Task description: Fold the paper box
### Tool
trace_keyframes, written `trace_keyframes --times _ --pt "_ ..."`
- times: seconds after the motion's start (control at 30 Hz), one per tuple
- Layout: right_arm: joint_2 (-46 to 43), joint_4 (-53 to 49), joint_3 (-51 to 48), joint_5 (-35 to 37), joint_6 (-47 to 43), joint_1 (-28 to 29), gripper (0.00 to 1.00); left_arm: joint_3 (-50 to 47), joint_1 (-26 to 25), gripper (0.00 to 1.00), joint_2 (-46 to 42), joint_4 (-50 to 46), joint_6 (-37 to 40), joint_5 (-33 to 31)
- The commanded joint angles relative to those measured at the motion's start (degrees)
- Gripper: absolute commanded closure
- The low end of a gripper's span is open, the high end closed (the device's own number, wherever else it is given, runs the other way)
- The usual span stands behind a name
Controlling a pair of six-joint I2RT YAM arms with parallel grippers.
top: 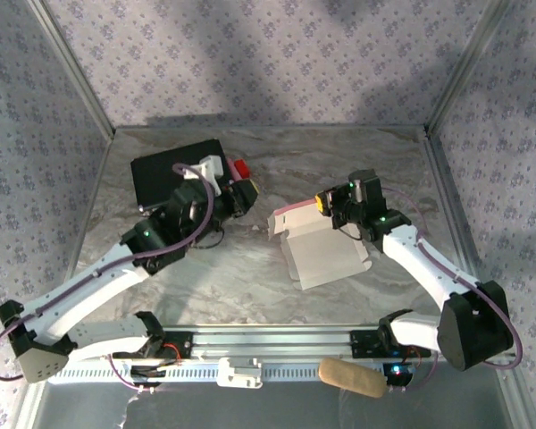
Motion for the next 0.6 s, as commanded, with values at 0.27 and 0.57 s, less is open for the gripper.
trace_keyframes --times 0.27,0.57 --pt "0.5 1.3 -0.2 1.6 -1.4 0.8 1.00 4.6 -3.1 0.47 15.9 -3.0 -6.9 7.2" --pt "0.4 2.9 -1.4 0.6 -0.5 0.9 1.00 7.0 -3.6 0.43 22.5 -0.6 -7.7 6.9"
